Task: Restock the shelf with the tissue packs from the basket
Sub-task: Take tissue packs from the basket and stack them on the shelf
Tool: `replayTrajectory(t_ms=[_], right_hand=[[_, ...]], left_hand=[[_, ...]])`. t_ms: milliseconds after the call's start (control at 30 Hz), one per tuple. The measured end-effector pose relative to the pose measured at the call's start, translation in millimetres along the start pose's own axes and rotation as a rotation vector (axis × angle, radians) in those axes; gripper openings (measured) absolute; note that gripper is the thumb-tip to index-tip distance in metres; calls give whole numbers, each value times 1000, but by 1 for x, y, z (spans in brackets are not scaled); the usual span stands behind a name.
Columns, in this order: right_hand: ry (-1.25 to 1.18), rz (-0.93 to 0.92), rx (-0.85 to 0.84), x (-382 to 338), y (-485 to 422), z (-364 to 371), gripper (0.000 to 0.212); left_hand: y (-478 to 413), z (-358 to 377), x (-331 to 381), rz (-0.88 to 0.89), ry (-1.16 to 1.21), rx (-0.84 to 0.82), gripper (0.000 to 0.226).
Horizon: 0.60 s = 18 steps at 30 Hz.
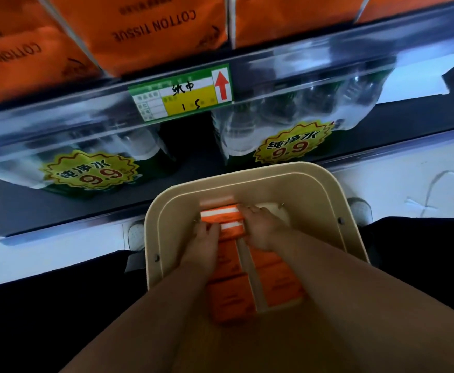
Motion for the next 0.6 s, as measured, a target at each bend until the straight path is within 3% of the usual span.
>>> replayTrajectory(t_ms=[133,300,433,600], right_hand=[[13,35,136,-2,6,2,65],[-61,-10,86,-10,2,17,81],[-44,-17,100,-14,-2,23,81],[-39,-31,118,-20,-6,23,66]], left_hand=[[-2,0,-5,-58,13,77,65],[-1,-11,-12,-240,175,208,81],[-13,-12,-17,-206,237,145,75],[-15,-14,-17,-144,248,141,61]])
Point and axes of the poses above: each hand's wrist, its own y-axis away from the middle knuckle, its own z-axis out of the palm, x = y × z, the point moved 7 cm from there along -y, towards the middle knuckle, and after that the axes turned 4 degrees about y, right-handed, at the moved point
